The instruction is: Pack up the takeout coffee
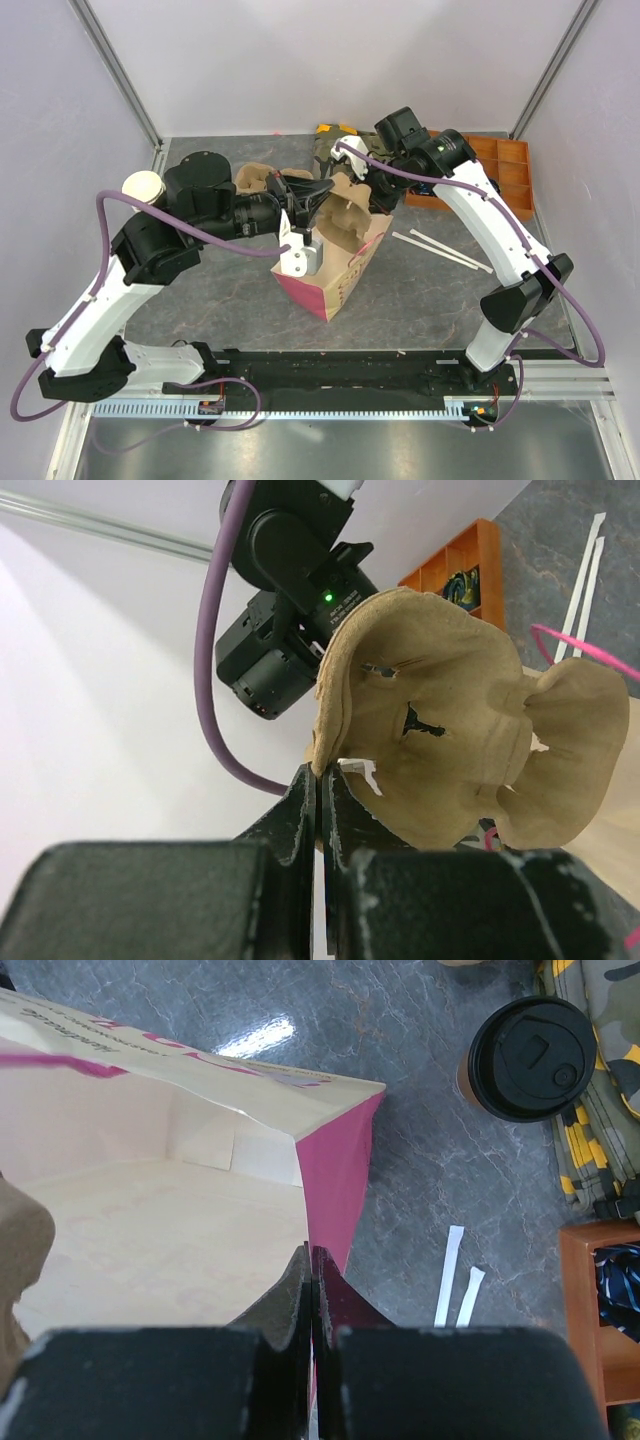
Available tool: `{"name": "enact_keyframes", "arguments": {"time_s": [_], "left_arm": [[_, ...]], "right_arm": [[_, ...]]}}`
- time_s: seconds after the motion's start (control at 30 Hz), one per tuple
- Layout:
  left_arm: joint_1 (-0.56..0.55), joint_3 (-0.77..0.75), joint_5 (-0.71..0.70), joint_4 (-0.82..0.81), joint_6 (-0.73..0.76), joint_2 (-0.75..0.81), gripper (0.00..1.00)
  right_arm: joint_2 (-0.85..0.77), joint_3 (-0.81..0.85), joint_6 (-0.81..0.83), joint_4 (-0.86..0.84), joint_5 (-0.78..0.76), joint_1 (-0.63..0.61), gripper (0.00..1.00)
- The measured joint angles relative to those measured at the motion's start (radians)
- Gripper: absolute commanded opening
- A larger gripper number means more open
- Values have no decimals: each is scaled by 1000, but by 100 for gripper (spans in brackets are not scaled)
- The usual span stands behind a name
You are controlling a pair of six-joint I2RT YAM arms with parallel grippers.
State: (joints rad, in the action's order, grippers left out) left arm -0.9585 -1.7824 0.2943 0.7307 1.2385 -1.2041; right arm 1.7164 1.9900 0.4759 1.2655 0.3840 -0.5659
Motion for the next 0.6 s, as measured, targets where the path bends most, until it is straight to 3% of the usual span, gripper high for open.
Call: {"name": "enact_keyframes", "arguments": {"time_s": [0.6], "left_arm": [[-4, 206, -60, 69, 2, 50, 2]], "right_arm": [[2, 12, 57, 33, 45, -5, 0]]}}
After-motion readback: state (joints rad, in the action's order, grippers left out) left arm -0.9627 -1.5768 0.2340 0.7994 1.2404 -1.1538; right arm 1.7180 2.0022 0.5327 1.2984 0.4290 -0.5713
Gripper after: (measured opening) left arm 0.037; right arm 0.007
